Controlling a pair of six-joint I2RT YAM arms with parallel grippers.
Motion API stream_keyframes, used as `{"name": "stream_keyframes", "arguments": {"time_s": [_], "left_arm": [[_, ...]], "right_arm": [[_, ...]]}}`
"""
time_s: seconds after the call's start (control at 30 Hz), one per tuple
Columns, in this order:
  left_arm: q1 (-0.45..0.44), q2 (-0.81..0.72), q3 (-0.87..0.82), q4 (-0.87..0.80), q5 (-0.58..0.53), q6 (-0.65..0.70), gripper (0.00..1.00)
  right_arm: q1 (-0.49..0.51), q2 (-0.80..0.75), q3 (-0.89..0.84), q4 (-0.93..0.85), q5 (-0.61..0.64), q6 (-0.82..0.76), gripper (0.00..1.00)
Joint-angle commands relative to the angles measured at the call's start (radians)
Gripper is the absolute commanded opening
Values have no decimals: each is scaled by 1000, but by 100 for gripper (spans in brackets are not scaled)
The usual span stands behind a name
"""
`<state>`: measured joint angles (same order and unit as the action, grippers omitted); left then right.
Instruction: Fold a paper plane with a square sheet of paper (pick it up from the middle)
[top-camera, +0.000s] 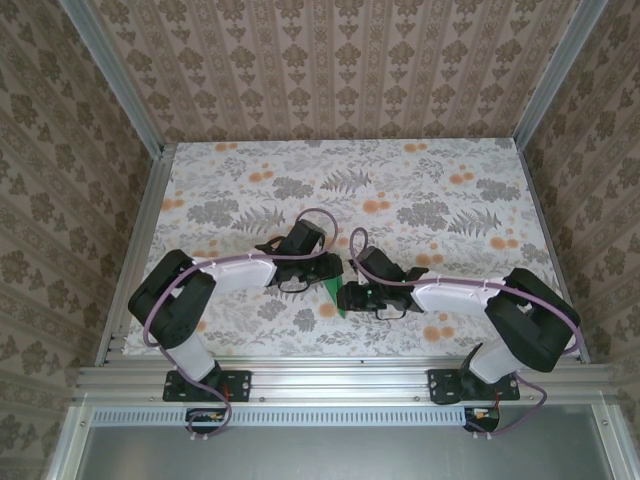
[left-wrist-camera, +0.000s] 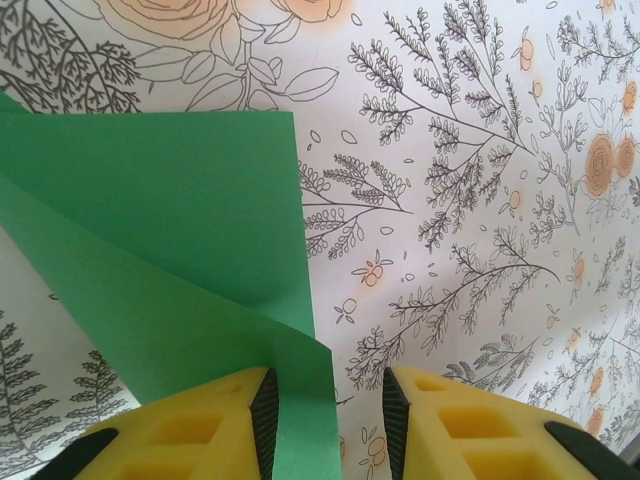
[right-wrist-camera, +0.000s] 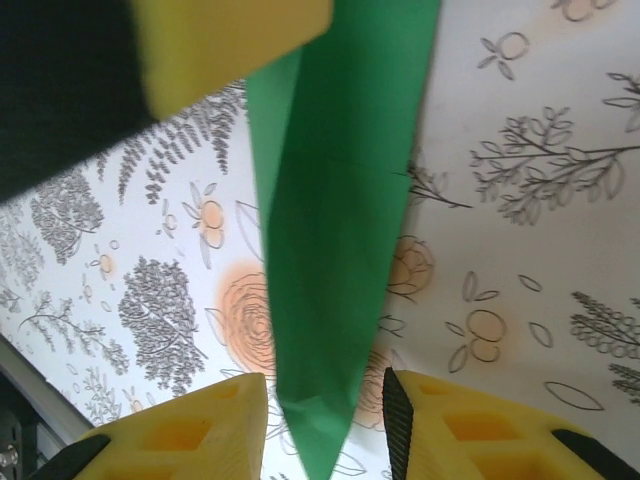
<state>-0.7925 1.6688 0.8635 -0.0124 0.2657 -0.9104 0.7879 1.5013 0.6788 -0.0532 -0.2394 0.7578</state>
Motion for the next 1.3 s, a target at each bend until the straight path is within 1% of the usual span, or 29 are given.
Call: {"name": "stream_keyframes", "arguments": {"time_s": [0.0,0.17,0.37,0.47,0.8,1.03,1.2,1.27], "left_arm": [[-7,-21,-12,-15,-3,24,36],[-8,-18,-11,-15,-3,22,35],[-8,-12,-6,-17,0,26,35],[-8,-7,-1,-14,3,25,35],[-8,-3,0,-10,6,24,35],[-8,-1,2,-11,7,23,34],[-8,-1,1,-12,6,24,34],[-7,0,1,-12,6,22,35]], "right_arm": [[18,7,43,-41,24,-17,37],[50,10,63,-78,67,-28,37],[90,22,108,-184,195,-59,37],[100,35,122,-195,201,-69,34],[133,83,161,-220,235,-76,34],[139,84,156,-213,245,-72,21],[139,88,151,-208,243,-68,15],[139,88,144,-199,241,-62,11]]}}
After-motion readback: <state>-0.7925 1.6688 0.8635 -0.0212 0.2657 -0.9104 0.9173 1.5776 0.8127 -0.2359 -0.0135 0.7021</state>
